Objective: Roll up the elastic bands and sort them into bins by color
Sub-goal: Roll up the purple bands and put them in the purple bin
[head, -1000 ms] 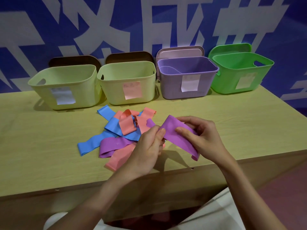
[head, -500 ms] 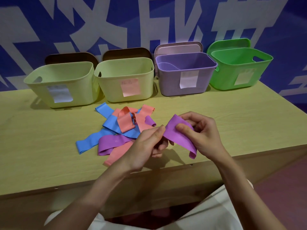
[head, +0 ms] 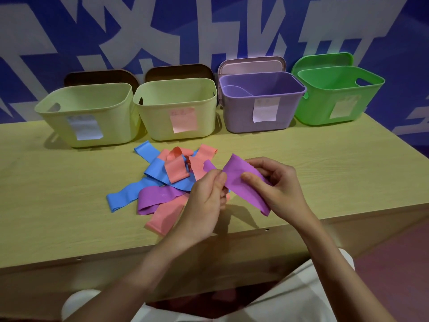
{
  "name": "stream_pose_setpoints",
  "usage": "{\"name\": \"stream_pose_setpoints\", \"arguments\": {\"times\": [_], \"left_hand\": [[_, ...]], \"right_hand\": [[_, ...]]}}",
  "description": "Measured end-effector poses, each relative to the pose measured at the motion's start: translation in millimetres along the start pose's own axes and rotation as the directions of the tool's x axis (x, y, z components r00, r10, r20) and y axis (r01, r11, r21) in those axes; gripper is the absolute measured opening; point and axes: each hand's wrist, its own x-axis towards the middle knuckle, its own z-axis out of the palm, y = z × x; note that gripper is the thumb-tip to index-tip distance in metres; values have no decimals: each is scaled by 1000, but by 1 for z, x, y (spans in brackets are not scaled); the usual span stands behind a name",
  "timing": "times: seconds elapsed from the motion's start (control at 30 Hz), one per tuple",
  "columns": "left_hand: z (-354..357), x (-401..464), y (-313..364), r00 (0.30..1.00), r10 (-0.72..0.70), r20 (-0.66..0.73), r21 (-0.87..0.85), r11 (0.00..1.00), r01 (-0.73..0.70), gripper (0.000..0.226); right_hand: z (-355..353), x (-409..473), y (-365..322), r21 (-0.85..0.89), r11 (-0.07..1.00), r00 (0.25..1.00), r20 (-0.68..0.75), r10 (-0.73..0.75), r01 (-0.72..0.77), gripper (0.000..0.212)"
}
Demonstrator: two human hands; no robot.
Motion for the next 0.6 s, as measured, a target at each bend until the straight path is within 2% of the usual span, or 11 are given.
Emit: {"name": "stream_pose_setpoints", "arguments": {"times": [0.13,0.23,0.37,0.6], "left_hand": [[-3,1,10,995,-72,66,-299,950,89,25],[-5,-1,16,984,-95,152,-411,899,150,23],[-6,-1,17,985,-97,140,-368,919,143,25],[-11,1,13,992,-50,119,-148,987,68,44]], "right_hand": [[-2,0,0,56,998,996,83,23,-28,20],[-3,3,-4,77,997,991,132,12,-23,29],[-4,7,-8,100,995,984,176,-34,16,24],[1,3,-3,36,999,995,96,-10,7,13]]}}
